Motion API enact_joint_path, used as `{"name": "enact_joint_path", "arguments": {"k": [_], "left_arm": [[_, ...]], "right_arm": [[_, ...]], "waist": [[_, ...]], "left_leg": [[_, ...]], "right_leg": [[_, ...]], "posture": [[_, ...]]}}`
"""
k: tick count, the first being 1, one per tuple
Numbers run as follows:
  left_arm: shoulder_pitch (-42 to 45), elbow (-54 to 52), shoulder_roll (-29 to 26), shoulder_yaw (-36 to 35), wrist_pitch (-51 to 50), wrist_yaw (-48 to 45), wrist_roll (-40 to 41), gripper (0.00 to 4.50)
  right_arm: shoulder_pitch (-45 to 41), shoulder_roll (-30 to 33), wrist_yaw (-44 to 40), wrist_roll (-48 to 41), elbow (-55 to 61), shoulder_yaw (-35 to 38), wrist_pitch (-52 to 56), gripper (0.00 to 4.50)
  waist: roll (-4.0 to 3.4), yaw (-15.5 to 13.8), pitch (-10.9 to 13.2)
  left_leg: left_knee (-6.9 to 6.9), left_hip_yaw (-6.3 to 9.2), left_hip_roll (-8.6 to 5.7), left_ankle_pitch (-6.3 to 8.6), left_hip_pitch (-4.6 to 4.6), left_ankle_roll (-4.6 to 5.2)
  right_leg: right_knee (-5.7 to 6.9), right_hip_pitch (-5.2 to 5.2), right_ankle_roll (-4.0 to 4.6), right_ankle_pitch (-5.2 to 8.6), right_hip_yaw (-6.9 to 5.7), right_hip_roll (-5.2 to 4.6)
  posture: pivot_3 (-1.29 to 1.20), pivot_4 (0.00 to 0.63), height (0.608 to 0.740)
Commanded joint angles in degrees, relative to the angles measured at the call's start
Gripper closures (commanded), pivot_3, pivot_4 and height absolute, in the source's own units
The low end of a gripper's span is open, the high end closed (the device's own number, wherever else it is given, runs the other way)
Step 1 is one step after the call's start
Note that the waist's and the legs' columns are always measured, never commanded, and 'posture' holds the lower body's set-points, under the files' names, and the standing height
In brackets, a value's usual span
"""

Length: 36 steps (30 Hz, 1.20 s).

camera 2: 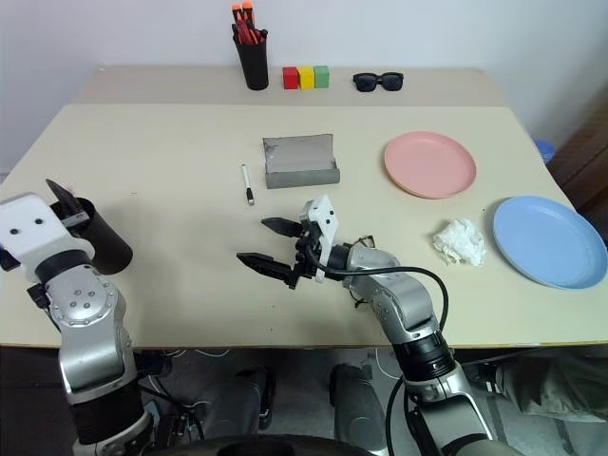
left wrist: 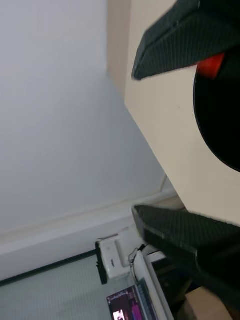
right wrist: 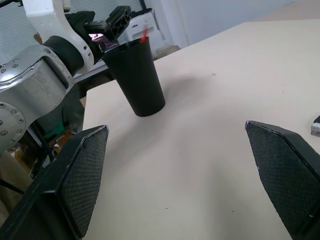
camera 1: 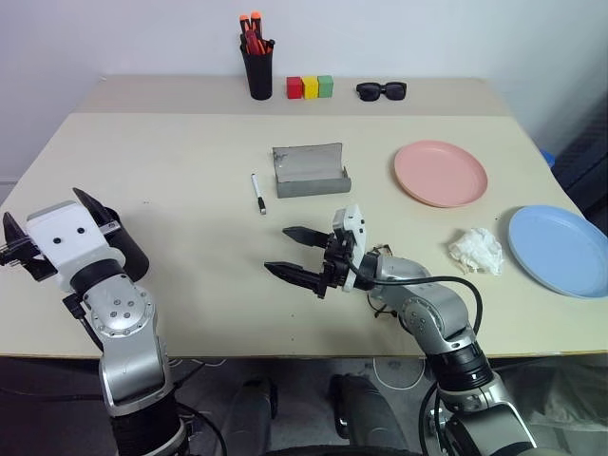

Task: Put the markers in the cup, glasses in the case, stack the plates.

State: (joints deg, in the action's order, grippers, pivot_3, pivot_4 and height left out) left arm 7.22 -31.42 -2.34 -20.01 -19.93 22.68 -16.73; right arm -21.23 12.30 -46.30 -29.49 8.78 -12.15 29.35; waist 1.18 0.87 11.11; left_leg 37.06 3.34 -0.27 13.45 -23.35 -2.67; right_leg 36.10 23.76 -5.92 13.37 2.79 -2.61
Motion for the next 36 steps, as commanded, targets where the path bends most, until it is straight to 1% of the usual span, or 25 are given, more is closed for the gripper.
{"name": "enact_joint_path", "arguments": {"k": [1,4,6,9,10,11,12,15,17,19,22,25,28,33,36], "left_arm": [[1.6,-0.8,-0.4,-0.2,1.6,0.1,0.4,0.63],[4.1,-0.9,-1.1,1.5,1.7,-2.0,1.3,0.63],[8.0,-0.2,-1.7,4.7,0.4,-7.0,4.5,0.63],[12.9,1.7,-1.7,11.0,-6.6,-15.6,9.4,0.63],[14.1,2.5,-1.6,12.9,-10.3,-17.2,9.8,0.37],[15.3,3.3,-1.1,14.1,-13.8,-17.8,10.1,0.08],[17.0,4.6,0.0,14.9,-17.6,-17.7,10.5,0.02],[22.4,9.8,3.6,15.3,-29.1,-16.1,11.1,0.02],[27.0,16.7,4.5,16.4,-34.7,-13.3,8.6,0.02],[31.5,23.6,5.9,15.2,-38.3,-11.8,9.1,0.02],[37.5,33.9,8.0,10.7,-39.2,-8.5,10.7,0.02],[43.1,44.6,8.6,5.3,-37.6,-6.4,13.4,0.02],[48.1,55.3,7.2,1.8,-34.5,-4.5,15.3,0.02],[55.0,70.4,4.8,-0.7,-29.4,-4.0,18.6,0.02],[57.4,76.7,4.0,-0.5,-27.6,-3.6,19.4,0.85]], "right_arm": [[-0.2,-0.5,0.0,-0.4,2.2,0.1,-0.7,0.0],[-0.2,-0.3,0.1,-0.4,2.1,0.4,-0.6,0.0],[-0.2,0.1,0.3,-0.2,1.9,0.8,-0.6,0.0],[-0.4,0.7,1.4,0.0,1.5,2.2,-0.8,0.0],[-0.5,1.2,1.8,0.4,1.3,2.6,-1.0,0.0],[-0.6,1.6,2.2,0.8,1.2,3.0,-1.2,0.0],[-0.9,2.1,2.7,1.1,1.1,3.6,-1.5,0.0],[-1.5,3.8,3.3,2.0,1.1,5.3,-2.0,0.0],[-1.6,5.5,3.5,2.8,1.2,6.5,-2.6,0.0],[-1.5,6.6,3.8,3.0,1.4,7.7,-2.8,0.0],[-0.6,7.6,4.0,3.2,2.1,8.6,-2.7,0.0],[1.0,7.8,4.6,3.1,3.6,8.7,-2.5,0.0],[2.4,7.5,5.6,2.9,5.2,8.7,-1.9,0.0],[3.7,7.4,6.6,2.8,6.7,8.6,-1.5,0.0],[4.0,7.6,6.9,2.7,7.3,8.7,-1.0,0.0]], "waist": [[0.0,0.0,0.0],[0.0,-0.1,0.0],[0.0,-0.2,0.0],[0.02,-0.3,0.0],[0.02,-0.1,0.0],[0.02,0.0,0.0],[0.01,0.2,0.0],[0.0,0.3,0.0],[0.0,0.2,0.0],[0.0,0.2,0.0],[0.01,0.2,0.0],[0.01,0.1,0.0],[0.02,0.1,0.0],[0.02,0.0,0.0],[0.02,-0.1,0.0]], "left_leg": [[0.0,0.0,0.0,0.0,0.0,0.0],[0.0,0.0,0.0,0.0,0.0,0.0],[0.01,0.0,0.0,0.0,0.0,0.0],[0.07,0.04,-0.02,0.0,-0.02,0.0],[0.08,0.03,-0.04,0.0,-0.01,0.0],[0.08,0.0,-0.04,0.0,-0.01,0.01],[0.06,-0.02,-0.05,0.02,-0.01,0.04],[0.02,0.02,-0.02,0.03,0.0,0.06],[0.0,0.08,-0.01,0.02,0.0,0.06],[0.02,0.11,-0.01,0.02,0.0,0.06],[0.01,0.09,-0.02,0.02,-0.02,0.06],[-0.03,0.09,-0.03,0.03,-0.02,0.07],[-0.03,0.08,-0.03,0.02,-0.02,0.06],[-0.01,0.07,-0.06,0.02,-0.02,0.05],[-0.01,0.08,-0.07,0.02,-0.02,0.05]], "right_leg": [[0.0,0.0,0.0,0.0,0.0,0.0],[0.0,0.0,0.0,0.0,0.0,0.0],[0.0,-0.01,0.0,0.0,-0.01,0.0],[-0.02,-0.07,0.05,0.03,-0.06,0.0],[-0.08,-0.11,0.07,0.04,-0.05,-0.01],[-0.11,-0.11,0.05,0.03,-0.03,-0.02],[-0.11,-0.11,0.0,0.01,-0.01,-0.03],[-0.03,-0.03,-0.04,0.0,-0.02,0.03],[0.03,0.0,-0.05,0.0,-0.05,0.09],[0.04,-0.01,-0.05,0.0,-0.05,0.11],[-0.01,-0.01,-0.08,0.02,-0.05,0.06],[-0.01,0.01,-0.08,0.02,-0.05,0.05],[0.0,0.02,-0.09,0.02,-0.05,0.05],[0.0,0.01,-0.11,0.01,-0.05,0.02],[0.0,0.0,-0.11,0.01,-0.05,0.01]], "posture": [[0.0,0.15,0.74],[0.0,0.15,0.74],[0.0,0.15,0.74],[0.0,0.15,0.74],[0.0,0.15,0.74],[0.0,0.15,0.74],[0.0,0.15,0.74],[0.0,0.15,0.74],[0.0,0.15,0.74],[0.0,0.15,0.74],[0.0,0.15,0.74],[0.0,0.15,0.74],[0.0,0.15,0.74],[0.0,0.15,0.74],[0.0,0.15,0.74]]}}
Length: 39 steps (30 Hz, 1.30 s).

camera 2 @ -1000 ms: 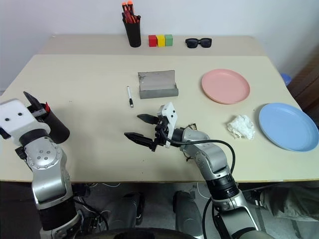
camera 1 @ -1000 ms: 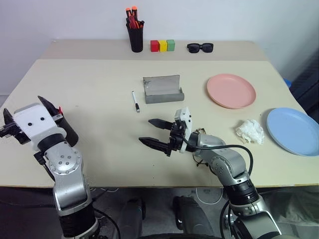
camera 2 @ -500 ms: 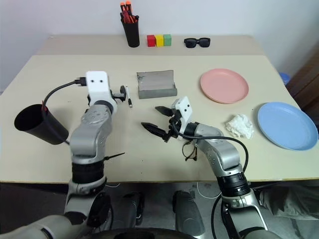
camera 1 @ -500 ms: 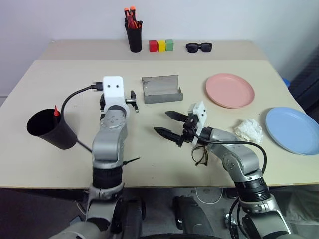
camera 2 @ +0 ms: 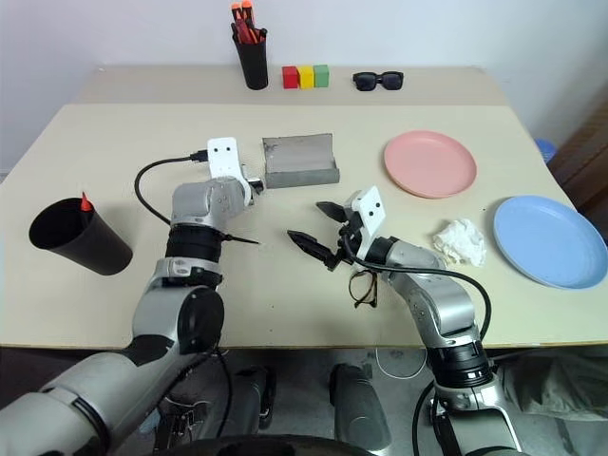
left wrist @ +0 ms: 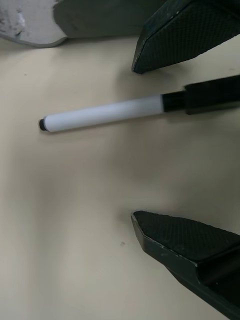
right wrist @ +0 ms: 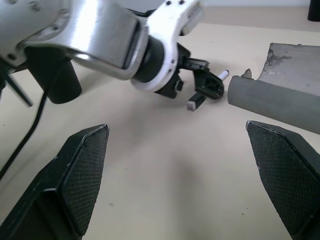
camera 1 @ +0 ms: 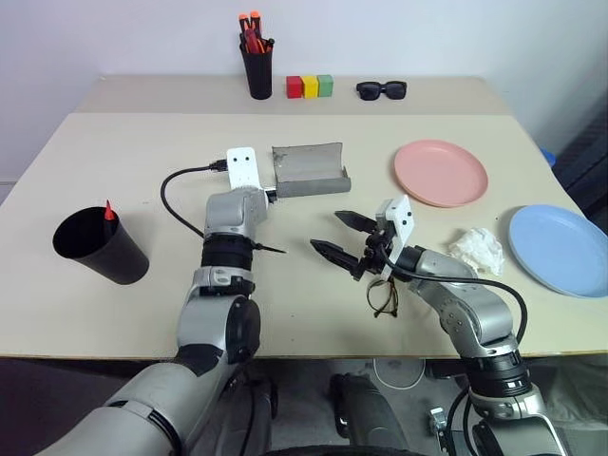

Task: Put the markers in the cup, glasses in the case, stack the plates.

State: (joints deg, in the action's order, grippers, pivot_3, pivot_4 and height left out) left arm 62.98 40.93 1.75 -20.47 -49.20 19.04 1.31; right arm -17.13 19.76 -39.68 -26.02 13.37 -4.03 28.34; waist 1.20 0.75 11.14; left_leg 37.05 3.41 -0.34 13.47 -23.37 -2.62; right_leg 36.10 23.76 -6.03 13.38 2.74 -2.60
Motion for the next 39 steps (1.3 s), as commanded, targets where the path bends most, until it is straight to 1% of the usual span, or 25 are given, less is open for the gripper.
{"name": "enact_joint_path", "arguments": {"k": [1,7,8,10,12,15,17,18,20,21,24,26,28,29,32,36,39], "left_arm": [[2.1,5.6,-0.3,0.1,2.0,0.3,1.6,1.29],[2.9,8.3,-0.6,0.2,3.4,2.9,2.0,4.33],[2.7,7.8,-0.5,-0.1,3.9,3.2,2.4,4.45],[1.7,5.1,-0.3,-0.5,6.3,3.3,3.4,4.45],[0.2,1.0,-0.5,0.5,9.8,2.5,3.4,4.45],[-4.0,-11.2,-1.1,2.4,15.7,-1.6,4.4,4.45],[-8.6,-22.2,-1.6,4.0,21.2,-6.3,5.5,4.45],[-11.3,-28.0,-2.4,5.4,23.5,-6.9,4.3,4.45],[-16.1,-38.4,-3.7,6.5,25.6,-5.3,1.5,4.45],[-19.7,-45.2,-5.5,7.7,26.5,-3.9,-2.3,4.45],[-26.7,-57.5,-9.0,10.2,28.0,-2.8,-8.7,4.45],[-32.7,-64.8,-12.0,10.8,29.1,-1.8,-14.9,4.45],[-37.1,-69.2,-13.5,10.4,29.0,-0.5,-19.1,4.45],[-40.2,-71.4,-13.7,8.8,29.4,0.5,-20.6,4.45],[-48.6,-75.5,-13.9,5.5,31.7,1.4,-23.0,4.45],[-54.3,-76.6,-11.6,2.5,33.0,2.6,-22.4,4.45],[-56.1,-76.0,-9.8,0.8,33.4,3.2,-21.5,4.45]], "right_arm": [[-0.1,0.3,0.4,-0.8,2.8,0.7,0.1,0.0],[-0.1,0.7,0.5,-0.6,2.7,0.8,0.2,0.0],[-0.1,0.7,0.5,-0.5,2.7,0.7,0.2,0.0],[-0.1,0.7,0.6,-0.5,2.8,0.4,0.3,0.0],[-0.2,0.6,0.7,-0.5,2.9,0.2,0.4,0.0],[-0.4,0.4,0.5,-0.7,3.3,-0.2,0.8,0.0],[-0.5,0.2,0.4,-0.7,3.5,-0.7,0.9,0.0],[-0.7,-0.1,0.3,-0.7,3.4,-1.0,0.9,0.0],[-1.0,-0.6,0.0,-0.8,3.4,-1.7,1.0,0.0],[-1.3,-1.0,-0.1,-1.0,3.2,-2.2,1.1,0.0],[-2.0,-1.9,-0.7,-1.4,2.8,-3.3,1.4,0.0],[-2.7,-2.7,-1.6,-1.4,2.0,-4.6,1.4,0.0],[-3.1,-3.5,-2.5,-1.8,1.7,-5.3,1.5,0.0],[-3.5,-4.2,-3.0,-2.4,1.7,-5.6,1.7,0.0],[-4.2,-6.0,-4.4,-4.8,2.0,-6.2,2.6,0.0],[-4.4,-7.1,-5.6,-5.9,2.5,-7.6,3.2,0.0],[-4.5,-7.7,-5.9,-6.4,2.1,-8.0,3.6,0.0]], "waist": [[0.0,0.0,0.0],[0.0,0.0,0.0],[-0.01,0.0,0.0],[-0.01,0.1,0.0],[-0.01,0.1,0.0],[0.0,0.2,0.0],[-0.01,0.3,0.0],[-0.01,0.2,0.0],[-0.01,0.3,0.0],[-0.02,0.4,0.0],[-0.02,0.2,0.0],[-0.03,0.1,0.0],[-0.02,-0.2,0.0],[-0.02,-0.1,0.0],[-0.02,0.0,0.0],[-0.01,-0.1,0.0],[-0.01,0.0,0.0]], "left_leg": [[0.0,0.0,0.0,0.0,0.0,0.0],[0.0,0.0,-0.02,0.0,0.02,-0.01],[-0.01,0.0,-0.02,0.0,0.03,-0.01],[-0.01,0.0,-0.01,0.0,0.04,-0.01],[-0.02,0.01,-0.01,0.0,0.04,-0.01],[-0.04,-0.01,-0.01,-0.01,0.01,-0.03],[-0.05,-0.02,0.0,-0.02,-0.04,-0.05],[-0.09,-0.04,0.01,-0.02,-0.05,-0.05],[-0.12,-0.07,0.02,-0.02,-0.05,-0.06],[-0.13,-0.09,0.03,-0.03,-0.04,-0.07],[-0.17,-0.12,0.04,-0.02,-0.02,-0.06],[-0.11,-0.12,0.04,-0.03,-0.03,-0.06],[-0.06,-0.11,0.04,-0.02,-0.01,-0.06],[-0.03,-0.08,0.04,-0.03,-0.01,-0.06],[0.01,-0.08,0.04,-0.02,0.01,-0.05],[0.01,0.0,0.08,-0.02,0.03,-0.04],[0.02,-0.02,0.07,-0.02,0.03,-0.04]], "right_leg": [[0.0,-0.01,0.0,0.0,0.0,0.0],[0.0,-0.03,-0.01,0.0,0.0,-0.03],[0.0,-0.03,-0.01,0.0,0.0,-0.03],[0.01,-0.03,-0.01,0.0,0.0,-0.02],[0.01,-0.03,-0.01,0.0,0.0,-0.02],[0.01,0.01,0.0,-0.01,0.02,-0.03],[0.03,0.09,0.01,-0.01,0.04,-0.03],[0.03,0.14,0.02,-0.02,0.06,-0.03],[0.05,0.17,0.03,-0.03,0.09,-0.04],[0.04,0.19,0.04,-0.03,0.1,-0.03],[0.06,0.2,0.05,-0.04,0.15,-0.03],[0.08,0.19,0.06,-0.04,0.14,-0.01],[0.06,0.11,0.07,-0.04,0.13,-0.02],[0.05,0.08,0.07,-0.03,0.1,-0.02],[0.0,0.0,0.08,-0.03,0.09,-0.04],[0.03,-0.02,0.1,-0.02,0.02,-0.01],[0.02,-0.03,0.16,0.01,0.03,-0.01]], "posture": [[0.0,0.15,0.74],[0.0,0.15,0.74],[0.0,0.15,0.74],[0.0,0.15,0.74],[0.0,0.15,0.74],[0.0,0.15,0.74],[0.0,0.15,0.74],[0.0,0.15,0.74],[0.0,0.15,0.74],[0.0,0.15,0.74],[0.0,0.15,0.74],[0.0,0.15,0.74],[0.0,0.15,0.74],[0.0,0.15,0.74],[0.0,0.15,0.74],[0.0,0.15,0.74],[0.0,0.15,0.74]]}}
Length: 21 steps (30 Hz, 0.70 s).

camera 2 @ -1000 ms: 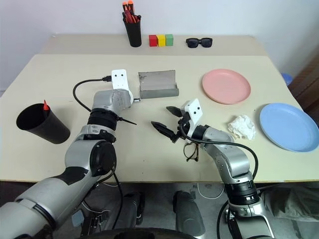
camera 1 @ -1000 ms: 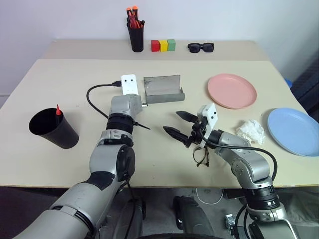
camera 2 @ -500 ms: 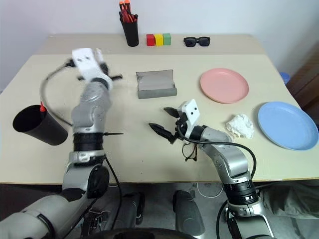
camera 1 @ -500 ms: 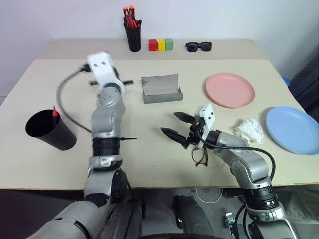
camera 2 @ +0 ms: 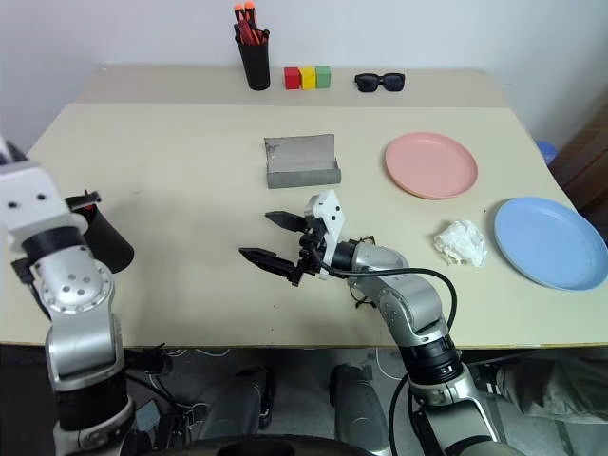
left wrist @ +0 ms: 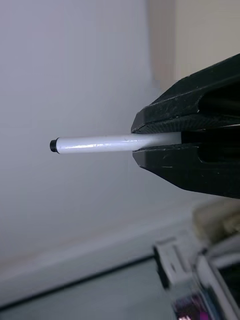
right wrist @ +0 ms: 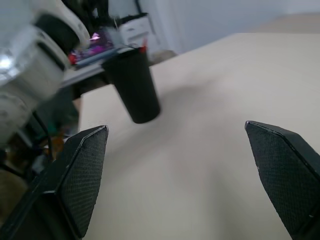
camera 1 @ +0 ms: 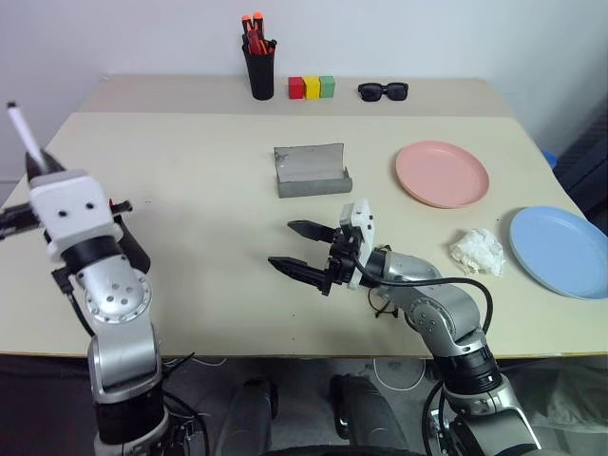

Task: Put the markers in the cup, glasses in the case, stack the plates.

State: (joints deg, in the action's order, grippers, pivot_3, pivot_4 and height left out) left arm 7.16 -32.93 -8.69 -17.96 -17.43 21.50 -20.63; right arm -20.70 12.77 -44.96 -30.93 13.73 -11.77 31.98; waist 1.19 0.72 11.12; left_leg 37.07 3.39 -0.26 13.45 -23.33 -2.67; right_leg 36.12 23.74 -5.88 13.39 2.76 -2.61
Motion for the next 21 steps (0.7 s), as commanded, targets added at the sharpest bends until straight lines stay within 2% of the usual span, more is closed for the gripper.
{"name": "enact_joint_path", "arguments": {"k": [1,10,18,20,21], "left_arm": [[-0.4,-1.6,1.1,-2.0,1.9,0.8,0.6,4.45],[-0.1,4.2,3.5,-2.2,4.1,0.7,2.8,4.45],[0.1,7.0,3.4,-2.3,6.4,0.2,4.3,4.45],[0.0,7.0,3.5,-2.4,6.5,0.4,4.2,3.63],[0.0,7.0,3.5,-2.3,6.4,0.5,4.0,3.37]], "right_arm": [[-0.9,-0.9,-0.6,-1.5,1.7,-0.3,0.0,0.0],[-0.2,-1.4,0.9,-1.3,2.2,-0.1,-0.1,0.0],[0.6,-1.0,2.1,-1.4,3.2,0.1,-0.1,0.0],[0.7,-1.0,2.3,-1.5,3.2,0.2,-0.1,0.0],[0.7,-1.0,2.4,-1.5,3.2,0.2,-0.1,0.0]], "waist": [[0.0,0.0,0.0],[0.0,0.1,0.0],[0.0,0.1,0.0],[0.0,0.1,0.0],[0.0,0.1,0.0]], "left_leg": [[0.0,0.01,0.0,0.0,0.0,0.0],[-0.01,-0.01,0.0,0.0,0.0,0.0],[-0.01,-0.01,0.0,0.0,0.0,0.0],[-0.01,-0.01,0.0,0.0,0.0,0.0],[-0.01,-0.01,0.0,0.0,0.0,0.0]], "right_leg": [[0.0,0.0,0.0,0.0,-0.01,0.0],[0.0,0.0,-0.03,-0.02,-0.01,0.01],[0.0,0.01,-0.03,-0.02,-0.01,0.01],[0.0,0.01,-0.03,-0.02,-0.01,0.01],[0.0,0.01,-0.03,-0.02,-0.01,0.01]], "posture": [[0.0,0.15,0.74],[0.0,0.15,0.74],[0.0,0.15,0.74],[0.0,0.15,0.74],[0.0,0.15,0.74]]}}
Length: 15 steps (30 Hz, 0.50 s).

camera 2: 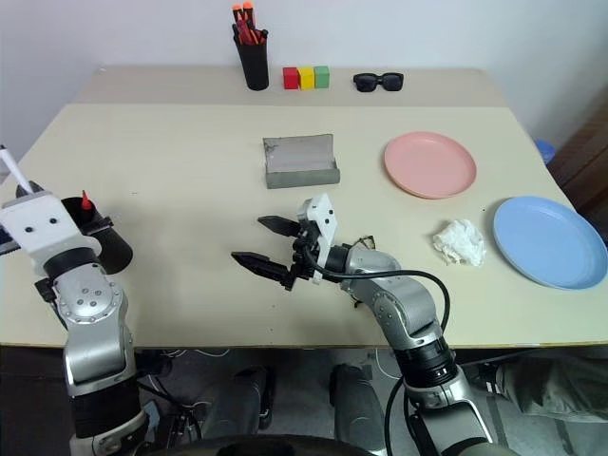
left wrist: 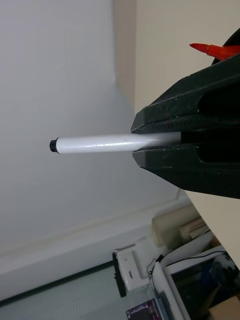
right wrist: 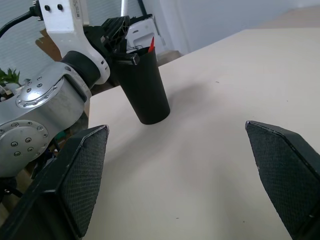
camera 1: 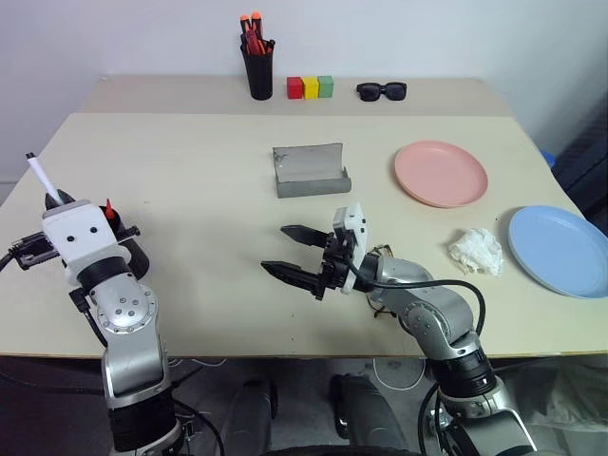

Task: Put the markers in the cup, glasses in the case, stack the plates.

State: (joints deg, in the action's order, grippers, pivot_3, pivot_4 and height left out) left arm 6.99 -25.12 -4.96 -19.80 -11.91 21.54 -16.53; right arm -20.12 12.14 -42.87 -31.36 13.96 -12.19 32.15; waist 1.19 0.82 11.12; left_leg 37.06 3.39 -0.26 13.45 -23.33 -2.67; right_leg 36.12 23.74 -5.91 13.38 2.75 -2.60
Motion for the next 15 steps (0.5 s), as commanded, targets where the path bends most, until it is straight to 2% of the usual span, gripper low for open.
{"name": "enact_joint_path", "arguments": {"k": [1,5,12,15], "left_arm": [[0.1,-0.9,-0.2,-0.5,0.8,0.6,-0.4,2.86],[0.0,-1.2,0.0,-0.5,0.6,1.1,-0.9,0.85],[3.5,-3.4,-0.8,-0.1,-0.5,0.4,-0.2,0.85],[9.2,-3.0,-2.5,3.1,-1.2,-5.3,3.2,0.85]], "right_arm": [[0.1,-0.4,0.4,-1.1,3.0,0.6,-0.2,0.0],[-0.1,-0.5,0.4,-1.4,2.7,0.5,-0.2,0.0],[-0.4,-0.1,0.0,-1.7,2.4,0.6,-0.1,0.0],[-0.5,0.1,0.0,-1.6,2.2,0.6,-0.1,0.0]], "waist": [[0.0,0.0,0.0],[0.0,0.0,0.0],[0.0,-0.1,0.0],[0.01,-0.1,0.0]], "left_leg": [[0.0,0.0,0.0,0.0,0.0,0.0],[0.0,0.0,0.0,0.0,0.0,0.0],[0.0,0.0,0.0,0.0,0.0,0.0],[0.03,0.01,-0.01,0.0,-0.02,0.0]], "right_leg": [[0.0,0.0,0.0,0.0,0.0,0.0],[0.0,0.0,0.0,0.0,0.0,0.0],[0.0,0.0,0.0,0.0,0.0,0.0],[-0.01,-0.01,0.0,0.0,-0.03,0.0]], "posture": [[0.0,0.15,0.74],[0.0,0.15,0.74],[0.0,0.15,0.74],[0.0,0.15,0.74]]}}
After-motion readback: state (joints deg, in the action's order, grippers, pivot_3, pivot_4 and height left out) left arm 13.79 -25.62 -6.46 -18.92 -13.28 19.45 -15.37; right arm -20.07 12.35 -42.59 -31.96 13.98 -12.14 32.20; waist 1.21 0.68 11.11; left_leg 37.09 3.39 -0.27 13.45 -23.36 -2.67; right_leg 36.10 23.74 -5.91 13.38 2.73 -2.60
